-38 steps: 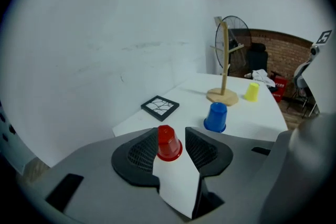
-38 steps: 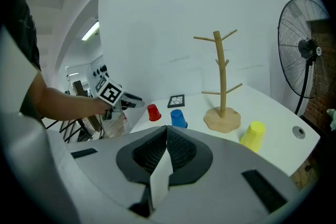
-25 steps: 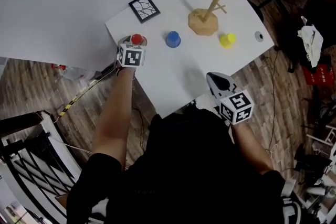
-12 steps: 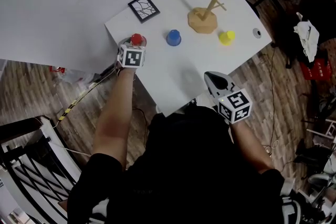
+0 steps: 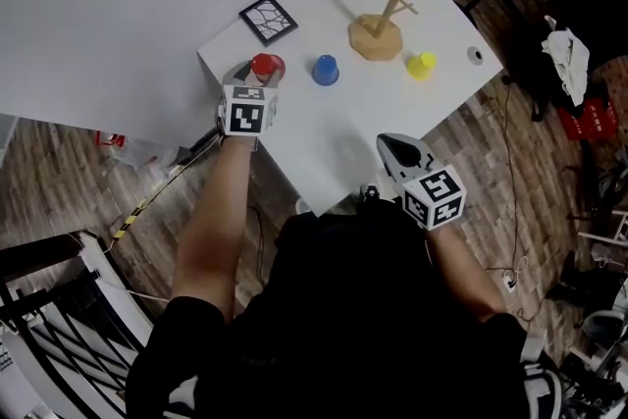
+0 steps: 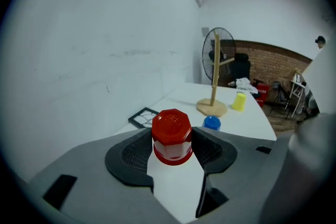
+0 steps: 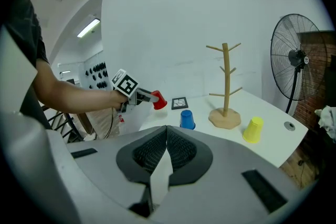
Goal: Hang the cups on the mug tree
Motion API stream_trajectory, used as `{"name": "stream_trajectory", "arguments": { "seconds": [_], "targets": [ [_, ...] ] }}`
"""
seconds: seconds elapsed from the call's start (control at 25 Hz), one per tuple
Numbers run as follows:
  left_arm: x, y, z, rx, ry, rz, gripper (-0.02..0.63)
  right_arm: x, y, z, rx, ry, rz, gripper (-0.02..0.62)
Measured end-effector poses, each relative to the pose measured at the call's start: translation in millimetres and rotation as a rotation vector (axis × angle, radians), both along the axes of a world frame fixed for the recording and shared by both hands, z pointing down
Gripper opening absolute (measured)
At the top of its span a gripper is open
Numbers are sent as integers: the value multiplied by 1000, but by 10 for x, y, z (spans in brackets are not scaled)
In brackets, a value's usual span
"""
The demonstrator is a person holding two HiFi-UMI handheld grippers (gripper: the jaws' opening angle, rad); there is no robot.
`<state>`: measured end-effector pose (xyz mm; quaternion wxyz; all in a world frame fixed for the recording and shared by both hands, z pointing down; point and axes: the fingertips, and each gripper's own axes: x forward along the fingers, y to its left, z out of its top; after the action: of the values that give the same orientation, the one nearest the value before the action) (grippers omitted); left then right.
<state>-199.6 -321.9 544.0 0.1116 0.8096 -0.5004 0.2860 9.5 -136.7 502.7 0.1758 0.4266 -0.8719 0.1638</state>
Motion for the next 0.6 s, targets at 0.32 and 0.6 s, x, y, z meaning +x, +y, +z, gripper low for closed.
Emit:
{"name": "stream_trajectory", "arguments": {
  "seconds": [0.32,0.6],
  "targets": [
    [542,-11,-1015,174,136,49,245,21,-225,-150,37,-21,-69,6],
    [1111,-117,-1794,273,307,69,245,245,-336,-211,50,-24,-127,6]
  ]
}}
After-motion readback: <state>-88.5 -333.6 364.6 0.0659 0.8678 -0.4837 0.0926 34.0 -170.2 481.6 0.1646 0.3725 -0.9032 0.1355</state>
